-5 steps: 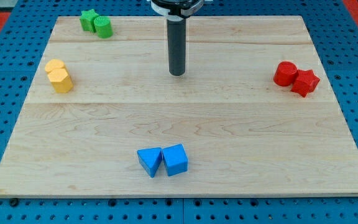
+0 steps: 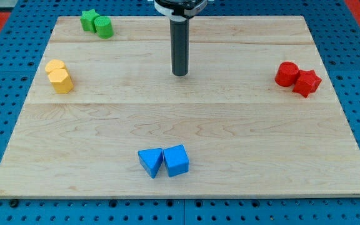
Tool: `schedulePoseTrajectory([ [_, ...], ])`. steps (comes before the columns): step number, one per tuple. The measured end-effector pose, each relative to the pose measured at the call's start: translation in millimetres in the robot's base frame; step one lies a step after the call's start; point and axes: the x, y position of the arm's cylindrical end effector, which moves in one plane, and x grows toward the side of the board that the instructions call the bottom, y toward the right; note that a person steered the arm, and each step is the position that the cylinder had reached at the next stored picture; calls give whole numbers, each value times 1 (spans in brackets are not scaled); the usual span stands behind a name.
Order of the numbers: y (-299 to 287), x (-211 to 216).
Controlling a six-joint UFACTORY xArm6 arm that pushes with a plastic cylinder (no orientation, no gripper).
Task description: Place the arm diagonally bottom left to the red circle
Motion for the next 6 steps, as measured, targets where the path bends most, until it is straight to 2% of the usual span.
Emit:
schedulePoseTrajectory([
  [2, 0, 11],
  [4, 0, 69],
  [5, 0, 69],
  [6, 39, 72],
])
